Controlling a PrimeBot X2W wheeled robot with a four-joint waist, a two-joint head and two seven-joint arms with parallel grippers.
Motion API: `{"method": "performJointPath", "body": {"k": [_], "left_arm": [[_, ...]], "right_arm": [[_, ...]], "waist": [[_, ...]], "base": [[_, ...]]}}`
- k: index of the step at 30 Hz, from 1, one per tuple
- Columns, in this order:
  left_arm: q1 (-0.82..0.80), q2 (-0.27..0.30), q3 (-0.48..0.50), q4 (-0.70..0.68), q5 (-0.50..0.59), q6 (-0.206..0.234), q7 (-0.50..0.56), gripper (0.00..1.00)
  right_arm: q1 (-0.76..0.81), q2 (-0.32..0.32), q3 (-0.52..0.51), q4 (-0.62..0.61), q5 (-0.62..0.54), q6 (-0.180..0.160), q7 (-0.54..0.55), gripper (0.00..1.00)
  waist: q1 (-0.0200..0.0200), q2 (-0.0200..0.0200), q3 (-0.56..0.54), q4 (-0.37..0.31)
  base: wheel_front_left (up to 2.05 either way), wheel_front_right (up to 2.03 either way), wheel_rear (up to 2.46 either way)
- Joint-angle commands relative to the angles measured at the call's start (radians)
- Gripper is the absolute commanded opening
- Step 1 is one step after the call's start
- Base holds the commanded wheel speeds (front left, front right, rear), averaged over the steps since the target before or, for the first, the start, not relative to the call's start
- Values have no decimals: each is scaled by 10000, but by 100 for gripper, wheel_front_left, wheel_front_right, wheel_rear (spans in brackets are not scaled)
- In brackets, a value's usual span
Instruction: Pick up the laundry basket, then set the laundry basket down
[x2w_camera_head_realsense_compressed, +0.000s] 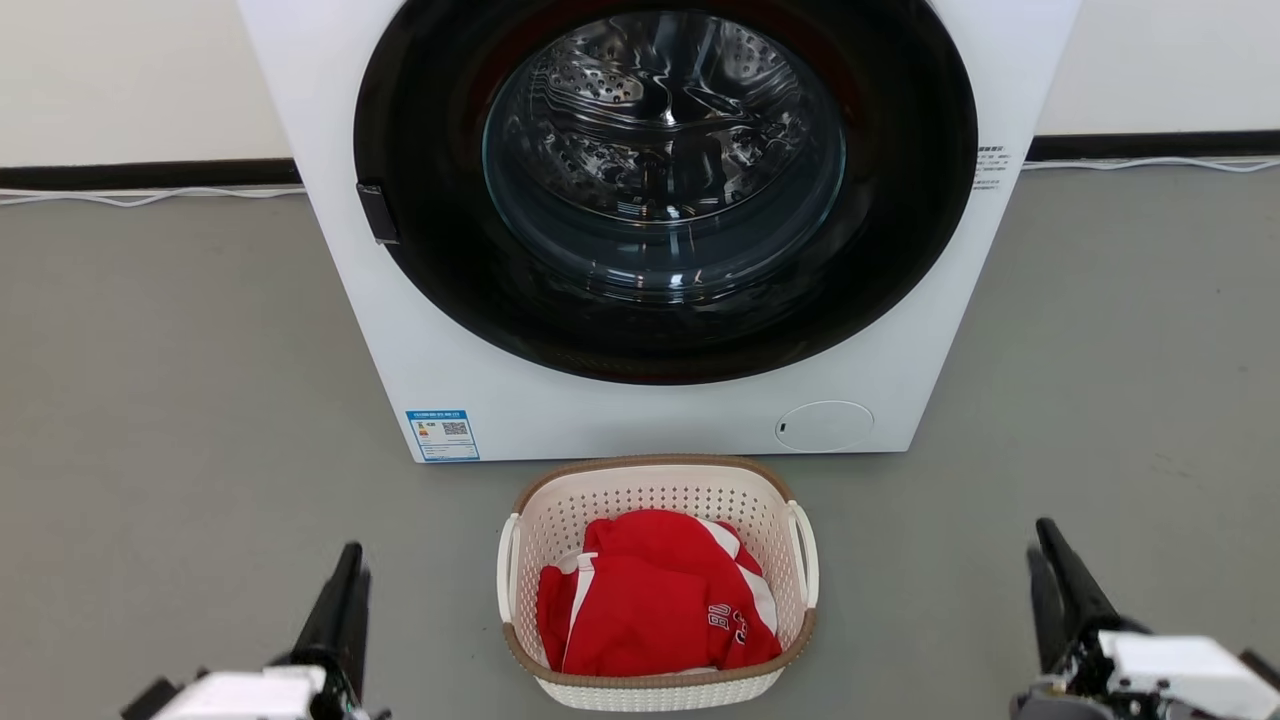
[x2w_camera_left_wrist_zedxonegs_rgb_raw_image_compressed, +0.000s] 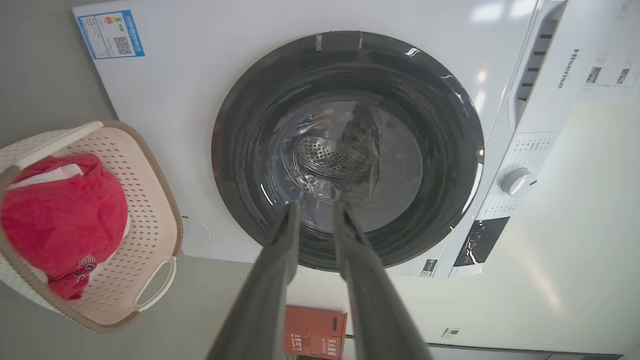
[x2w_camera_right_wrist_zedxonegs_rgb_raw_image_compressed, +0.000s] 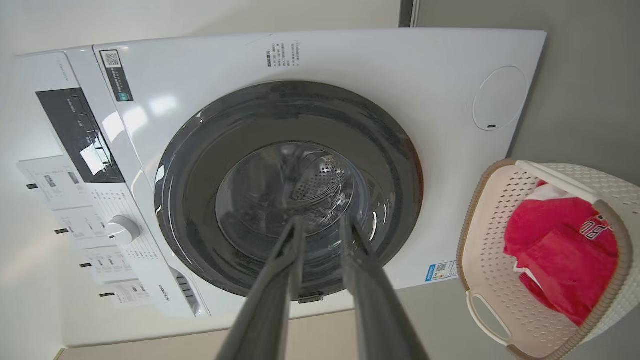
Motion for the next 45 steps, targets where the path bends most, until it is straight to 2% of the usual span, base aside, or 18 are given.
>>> {"method": "performJointPath", "body": {"k": [1,6,10,18,28,45], "left_arm": [[-39,17,-10,-61,12,-1,-43,100],[-13,23,-78,-72,44,-4,-188,100],[16,28,-135,-84,78,-7,-307,100],[38,85,-261,-41,353,-12,-548,100],[32,109,-221,54,1304,-17,-815,100],[81,80,-14,30,4187,-28,-1315,100]], "right_arm": [[-36,-9,27,-95,-13,1,-48,100],[-7,-11,140,-166,-75,4,-198,100],[26,-13,218,-228,-160,7,-316,100],[52,-17,328,-349,-803,12,-550,100],[63,-22,381,-405,-2633,17,-814,100],[40,-30,609,-557,-5956,28,-1313,100]], "waist": [[1,0,6,0],[23,0,-16,1],[3,0,0,-2],[1,0,2,-9],[1,0,-9,-10],[1,0,-7,-37]], "base": [[0,0,0],[0,0,0],[0,0,0],[0,0,0],[0,0,0],[0,0,0]]}}
